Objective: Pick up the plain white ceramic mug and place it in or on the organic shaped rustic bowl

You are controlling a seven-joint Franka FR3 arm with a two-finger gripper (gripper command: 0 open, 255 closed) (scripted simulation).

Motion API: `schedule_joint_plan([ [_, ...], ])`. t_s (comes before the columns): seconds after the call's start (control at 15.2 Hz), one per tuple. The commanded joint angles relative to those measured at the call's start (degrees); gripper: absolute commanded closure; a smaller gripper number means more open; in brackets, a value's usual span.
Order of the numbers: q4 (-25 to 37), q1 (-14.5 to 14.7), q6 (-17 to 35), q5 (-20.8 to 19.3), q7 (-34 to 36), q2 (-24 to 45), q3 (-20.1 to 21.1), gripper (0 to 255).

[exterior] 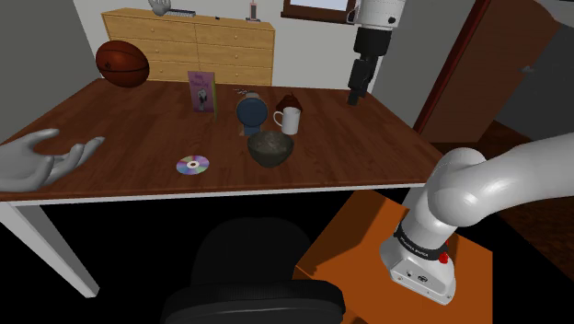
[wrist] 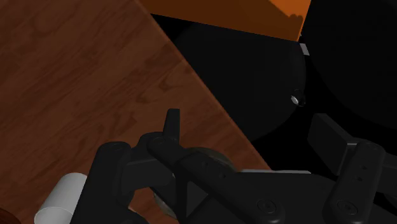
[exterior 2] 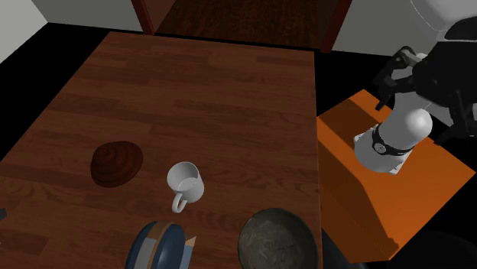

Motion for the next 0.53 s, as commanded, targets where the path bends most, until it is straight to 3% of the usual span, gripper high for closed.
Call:
schedule_joint_plan([
  [0.0,0.0,0.0,0.0,0.0,0.0,0.0,0.0,0],
  [0.46,2.36,-1.57,9.17,-3.01,-4.74,11.75,-3.99,0],
])
